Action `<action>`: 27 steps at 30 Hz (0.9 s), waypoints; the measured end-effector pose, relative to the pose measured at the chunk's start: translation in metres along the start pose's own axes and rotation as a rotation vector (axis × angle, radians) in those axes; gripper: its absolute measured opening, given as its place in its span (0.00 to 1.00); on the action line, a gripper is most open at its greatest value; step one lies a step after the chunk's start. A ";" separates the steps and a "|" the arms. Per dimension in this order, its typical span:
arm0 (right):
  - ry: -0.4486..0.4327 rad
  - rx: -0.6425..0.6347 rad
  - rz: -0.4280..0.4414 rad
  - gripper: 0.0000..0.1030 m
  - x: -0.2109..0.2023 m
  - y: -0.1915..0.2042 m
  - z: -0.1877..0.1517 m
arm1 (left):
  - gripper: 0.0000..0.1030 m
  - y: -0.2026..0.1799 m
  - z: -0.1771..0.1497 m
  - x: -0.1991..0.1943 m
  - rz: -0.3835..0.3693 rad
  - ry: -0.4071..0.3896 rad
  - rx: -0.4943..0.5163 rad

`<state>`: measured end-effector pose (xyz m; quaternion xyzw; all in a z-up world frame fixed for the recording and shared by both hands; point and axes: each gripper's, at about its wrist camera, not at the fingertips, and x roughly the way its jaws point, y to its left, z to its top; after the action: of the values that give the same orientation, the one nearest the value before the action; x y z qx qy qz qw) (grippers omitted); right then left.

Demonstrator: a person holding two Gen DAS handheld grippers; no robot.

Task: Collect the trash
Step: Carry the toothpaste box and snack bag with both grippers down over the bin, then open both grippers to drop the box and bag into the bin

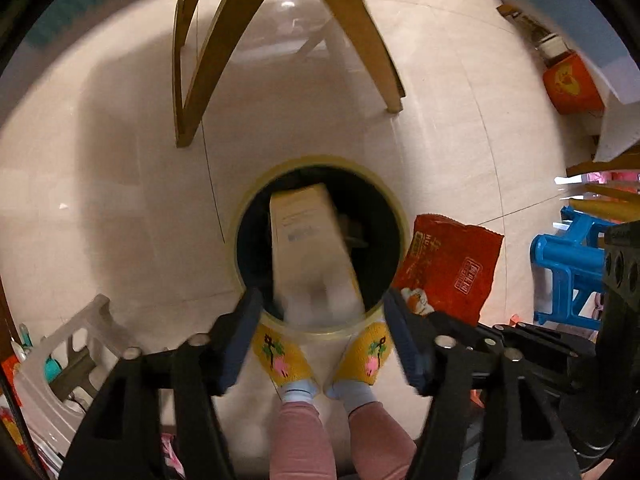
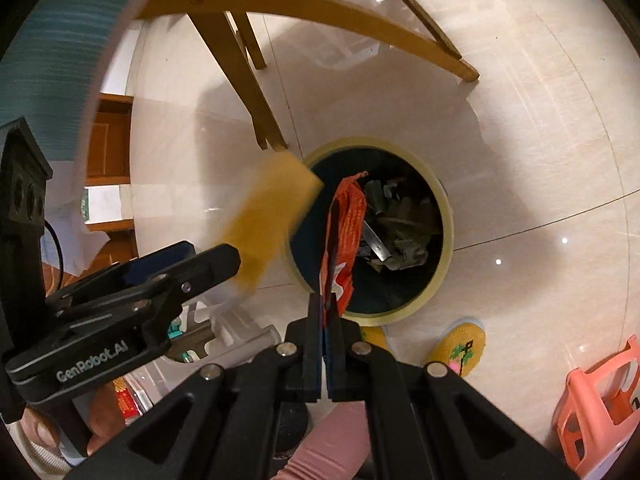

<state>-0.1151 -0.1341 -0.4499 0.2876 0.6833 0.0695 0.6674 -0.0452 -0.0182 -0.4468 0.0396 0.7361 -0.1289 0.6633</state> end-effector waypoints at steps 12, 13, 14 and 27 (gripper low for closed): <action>0.014 -0.047 -0.051 0.02 0.026 0.023 0.010 | 0.77 0.043 -0.015 -0.019 0.040 -0.057 -0.078; 0.013 -0.053 -0.055 0.02 0.027 0.026 0.011 | 0.77 0.045 -0.017 -0.021 0.043 -0.060 -0.083; 0.011 -0.057 -0.059 0.02 0.028 0.028 0.013 | 0.77 0.048 -0.019 -0.023 0.046 -0.065 -0.089; -0.022 -0.149 -0.150 0.50 0.020 0.066 0.014 | 0.78 0.058 -0.038 -0.066 0.061 -0.109 -0.140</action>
<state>-0.0804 -0.0738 -0.4371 0.1861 0.6887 0.0667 0.6976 -0.0604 0.0547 -0.3867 0.0083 0.7047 -0.0589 0.7070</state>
